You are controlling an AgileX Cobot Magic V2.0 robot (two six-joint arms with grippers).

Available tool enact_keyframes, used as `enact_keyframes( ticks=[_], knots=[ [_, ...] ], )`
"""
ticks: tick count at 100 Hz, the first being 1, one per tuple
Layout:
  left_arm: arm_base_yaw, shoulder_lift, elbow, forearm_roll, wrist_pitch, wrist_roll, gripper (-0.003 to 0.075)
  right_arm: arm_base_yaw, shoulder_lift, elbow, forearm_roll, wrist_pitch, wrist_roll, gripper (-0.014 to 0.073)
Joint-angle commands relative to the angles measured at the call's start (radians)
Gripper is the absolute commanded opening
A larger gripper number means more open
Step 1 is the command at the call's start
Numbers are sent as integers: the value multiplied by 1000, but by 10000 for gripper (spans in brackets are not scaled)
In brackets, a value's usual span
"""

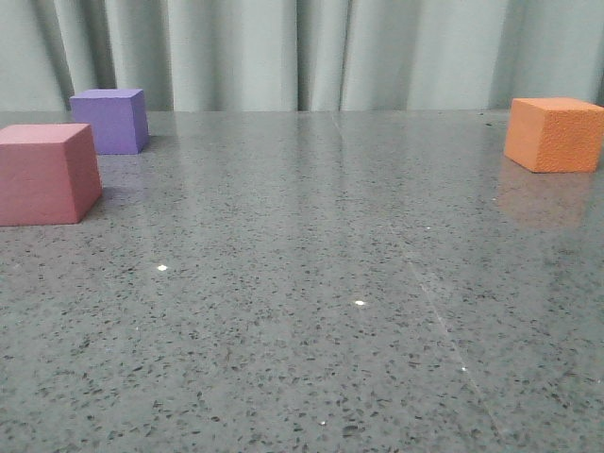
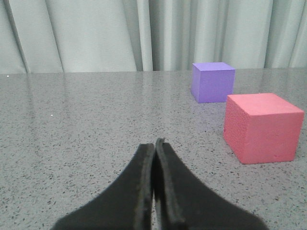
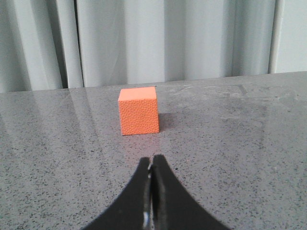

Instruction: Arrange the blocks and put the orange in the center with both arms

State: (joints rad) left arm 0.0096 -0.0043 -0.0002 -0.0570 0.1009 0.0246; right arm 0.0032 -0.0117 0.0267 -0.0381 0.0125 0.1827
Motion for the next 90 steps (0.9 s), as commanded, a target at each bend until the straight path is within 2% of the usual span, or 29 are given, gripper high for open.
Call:
enact_keyframes(
  ticks=[1,67,76,90],
  knots=[
    [0,-33,21,-10,-81,-6,-19,-5,-24,-5,-10,-74,-7,-120],
    [0,-33,21,-10,-83,-6,-19,-5,-24,-5,-11,-82,-7,-120],
    [0,-33,21,-10,-118,-6,-19,-5,-24,-8,-9,-100,-7,-120],
    [0,-30,-31,-10,-126,-6,-20,-3,-10,-57,-7,-30,-6,-120]
  ],
)
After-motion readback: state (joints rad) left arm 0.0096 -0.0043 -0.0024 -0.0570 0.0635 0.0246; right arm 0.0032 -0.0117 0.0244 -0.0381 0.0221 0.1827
